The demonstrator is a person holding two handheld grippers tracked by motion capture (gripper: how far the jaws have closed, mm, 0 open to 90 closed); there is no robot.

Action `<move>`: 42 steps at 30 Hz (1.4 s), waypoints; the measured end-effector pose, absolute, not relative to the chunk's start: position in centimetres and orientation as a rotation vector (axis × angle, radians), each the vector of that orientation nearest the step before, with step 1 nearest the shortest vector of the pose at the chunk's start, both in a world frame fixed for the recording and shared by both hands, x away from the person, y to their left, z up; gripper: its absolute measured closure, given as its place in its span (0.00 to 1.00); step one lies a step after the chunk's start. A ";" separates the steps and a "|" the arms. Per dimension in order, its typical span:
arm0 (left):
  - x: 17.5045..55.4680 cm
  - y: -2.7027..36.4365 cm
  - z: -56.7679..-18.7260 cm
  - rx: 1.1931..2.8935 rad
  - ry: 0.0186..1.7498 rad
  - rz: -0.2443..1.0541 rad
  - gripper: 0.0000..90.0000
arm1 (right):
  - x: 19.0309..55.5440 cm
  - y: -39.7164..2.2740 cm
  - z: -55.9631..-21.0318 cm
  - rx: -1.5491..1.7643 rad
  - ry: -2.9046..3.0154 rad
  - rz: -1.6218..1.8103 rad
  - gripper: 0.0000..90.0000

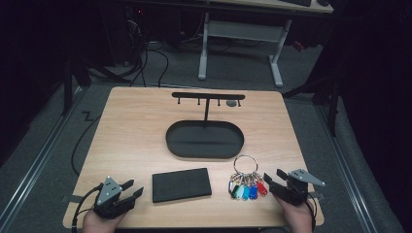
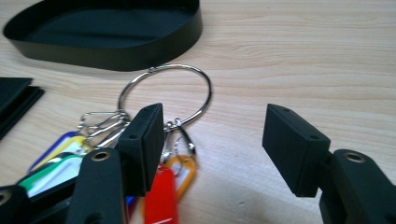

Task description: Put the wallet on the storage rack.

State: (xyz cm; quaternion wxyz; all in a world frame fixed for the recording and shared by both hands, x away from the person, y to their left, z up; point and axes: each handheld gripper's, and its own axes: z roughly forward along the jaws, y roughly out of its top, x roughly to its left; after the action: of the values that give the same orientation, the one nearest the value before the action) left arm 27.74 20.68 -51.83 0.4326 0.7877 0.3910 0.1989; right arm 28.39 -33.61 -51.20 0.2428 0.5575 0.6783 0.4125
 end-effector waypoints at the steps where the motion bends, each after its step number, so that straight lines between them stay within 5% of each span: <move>1: 27.7 20.7 -51.8 1.963 0.974 0.496 0.59 | 28.4 -33.6 -51.2 1.523 1.854 1.127 0.44; 15: 27.0 19.7 -52.4 2.074 0.937 0.515 0.71 | 29.3 -33.6 -51.7 1.492 1.900 1.132 0.44; 26: 26.8 19.5 -52.5 2.112 0.916 0.503 0.95 | 30.0 -32.9 -51.9 1.472 1.932 1.139 0.44; 42: 26.5 16.5 -53.1 2.217 0.825 0.512 0.99 | 29.9 -33.3 -52.0 1.463 1.944 1.136 0.44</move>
State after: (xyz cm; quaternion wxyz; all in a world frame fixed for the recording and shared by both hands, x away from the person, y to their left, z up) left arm 26.47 16.54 -53.12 0.3527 0.8571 0.3190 0.1980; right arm 29.89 -33.28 -52.05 0.2260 0.5308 0.7053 0.4120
